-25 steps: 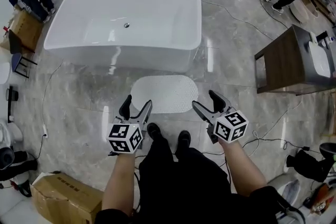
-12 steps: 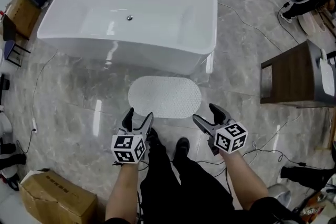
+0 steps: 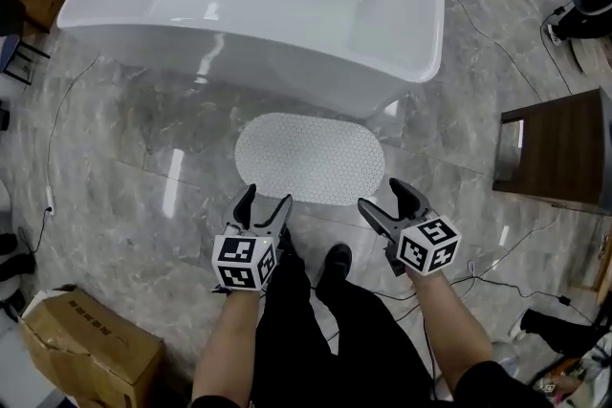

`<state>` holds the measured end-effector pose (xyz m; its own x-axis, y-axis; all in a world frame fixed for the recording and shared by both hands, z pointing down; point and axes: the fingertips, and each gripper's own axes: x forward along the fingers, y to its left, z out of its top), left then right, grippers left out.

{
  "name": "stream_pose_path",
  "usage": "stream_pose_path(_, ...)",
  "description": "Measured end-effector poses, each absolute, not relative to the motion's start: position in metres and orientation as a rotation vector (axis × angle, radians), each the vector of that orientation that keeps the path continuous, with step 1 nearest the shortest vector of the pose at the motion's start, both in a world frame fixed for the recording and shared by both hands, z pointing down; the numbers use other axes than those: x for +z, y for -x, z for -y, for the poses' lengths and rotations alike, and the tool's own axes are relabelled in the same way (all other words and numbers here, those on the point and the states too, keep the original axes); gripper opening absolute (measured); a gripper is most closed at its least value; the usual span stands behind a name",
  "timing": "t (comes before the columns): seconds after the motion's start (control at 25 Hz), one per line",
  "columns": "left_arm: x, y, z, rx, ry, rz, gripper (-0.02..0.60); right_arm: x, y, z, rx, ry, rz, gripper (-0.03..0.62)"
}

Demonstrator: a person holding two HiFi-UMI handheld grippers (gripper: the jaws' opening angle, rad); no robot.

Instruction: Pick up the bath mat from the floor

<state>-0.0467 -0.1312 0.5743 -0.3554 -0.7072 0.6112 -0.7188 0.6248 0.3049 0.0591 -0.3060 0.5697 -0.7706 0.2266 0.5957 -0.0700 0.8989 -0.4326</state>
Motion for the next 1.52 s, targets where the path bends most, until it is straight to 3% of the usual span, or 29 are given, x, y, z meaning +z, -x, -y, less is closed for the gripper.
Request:
stream_pose_path(0.6,0.757,0.088,0.126,0.067,-1.075,2.090,0.318,0.768,-0.020,0.305,0.545,0.084,2.344,0.388)
stream_pose_path(1.52,0.969,0.156,0.112,0.209,-1.111,2.071,0.318,0.983,0.043,0.346,0.483,0.087,2.297,0.410)
